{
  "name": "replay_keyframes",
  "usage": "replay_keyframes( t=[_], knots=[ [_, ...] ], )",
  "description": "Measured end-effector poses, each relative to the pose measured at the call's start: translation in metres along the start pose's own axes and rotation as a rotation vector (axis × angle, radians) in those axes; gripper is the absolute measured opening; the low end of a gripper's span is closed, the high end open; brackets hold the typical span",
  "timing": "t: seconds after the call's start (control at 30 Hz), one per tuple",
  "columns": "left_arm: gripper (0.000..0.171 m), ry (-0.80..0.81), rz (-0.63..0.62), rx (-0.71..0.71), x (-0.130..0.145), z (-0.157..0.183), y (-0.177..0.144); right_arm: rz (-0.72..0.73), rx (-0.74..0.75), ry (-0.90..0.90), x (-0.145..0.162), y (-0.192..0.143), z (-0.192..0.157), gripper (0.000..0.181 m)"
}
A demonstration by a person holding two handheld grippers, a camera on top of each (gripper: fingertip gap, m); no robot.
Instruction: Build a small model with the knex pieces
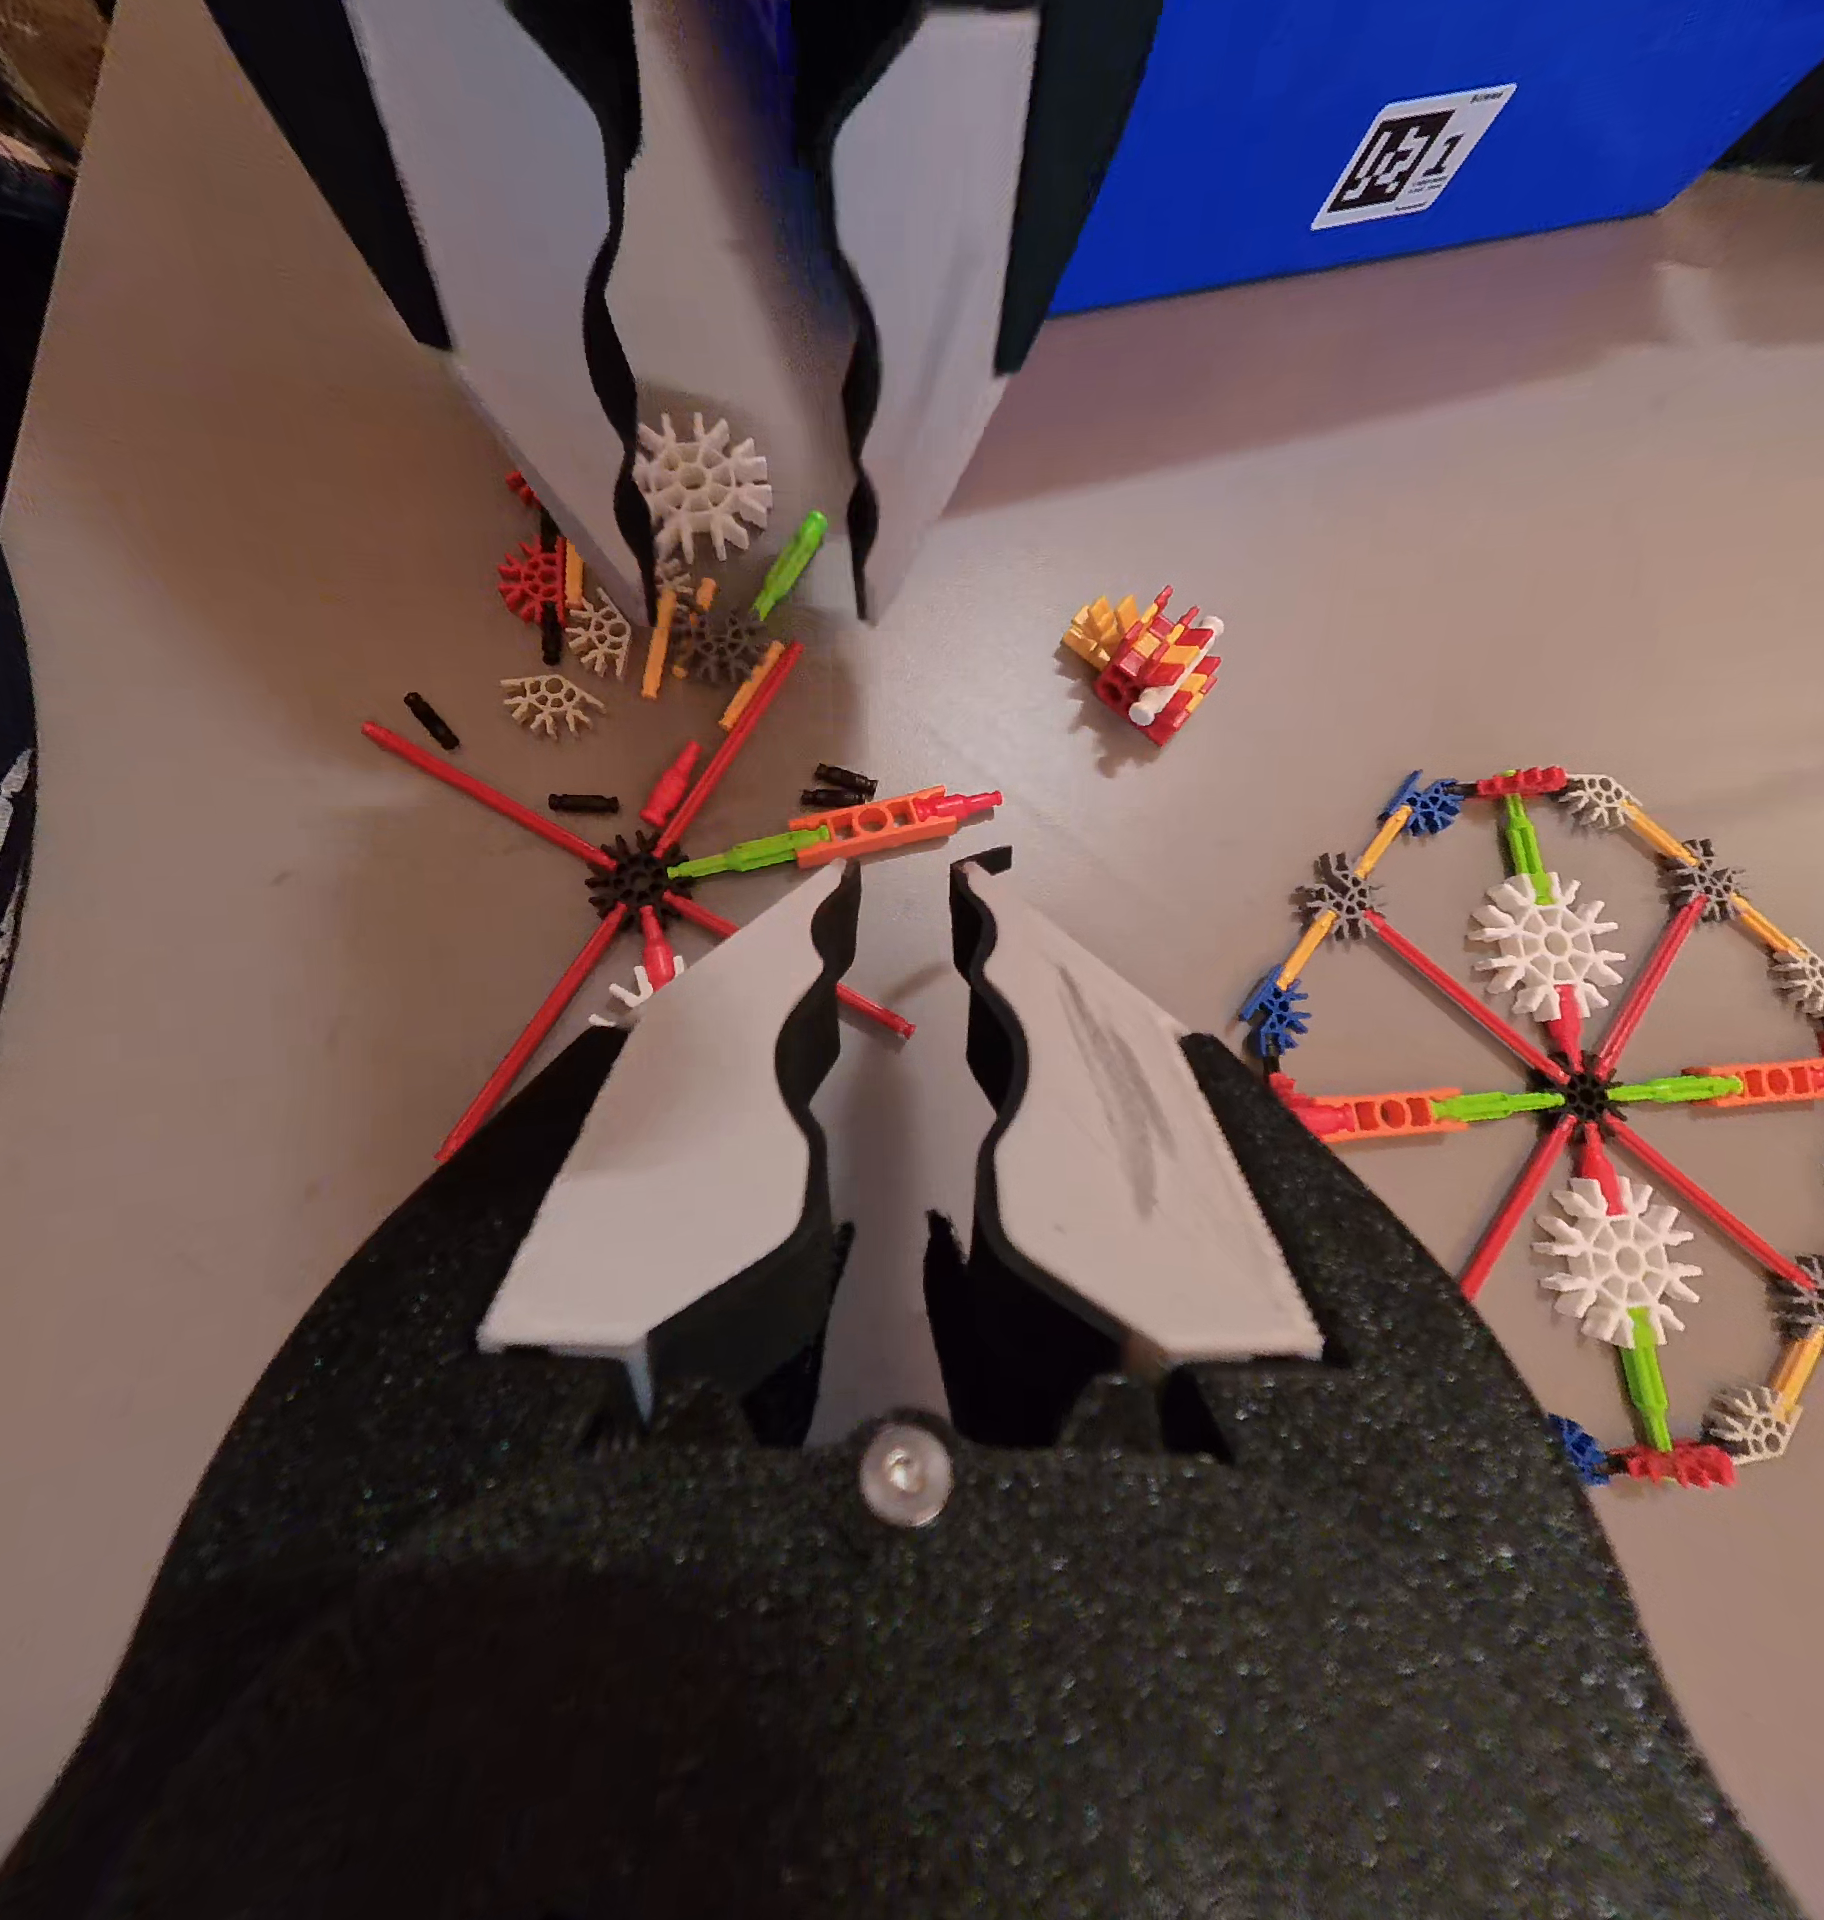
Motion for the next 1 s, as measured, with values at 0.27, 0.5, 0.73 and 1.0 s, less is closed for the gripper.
replay_keyframes(
  t=[0.27, 0.5, 0.73, 1.0],
  knots=[
    [0.046, -0.026, 0.105, -0.124, 0.002, -0.027, -0.068, -0.004, 0.000, -0.001, 0.001, 0.001, 0.000, 0.017],
    [0.040, -0.355, 0.170, -0.376, 0.088, -0.143, -0.164, -0.012, -0.008, -0.002, 0.002, 0.003, -0.002, 0.017],
    [0.040, -0.685, 0.102, -0.343, 0.191, -0.208, -0.121, -0.011, -0.008, 0.009, 0.004, 0.003, 0.000, 0.017],
    [0.038, -0.863, 0.068, -0.403, 0.224, -0.247, -0.084, -0.019, -0.014, 0.017, 0.007, 0.006, 0.000, 0.017]
  ],
)
Point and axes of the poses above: each gripper's, where its closed fingertips meet, y out along the fingers, x out of its underside, z = x × y across the jaws, the point moved 1 cm from there along -y, back along the fingers, and after that the axes turned 7 degrees about z, right-handed, at the moved point
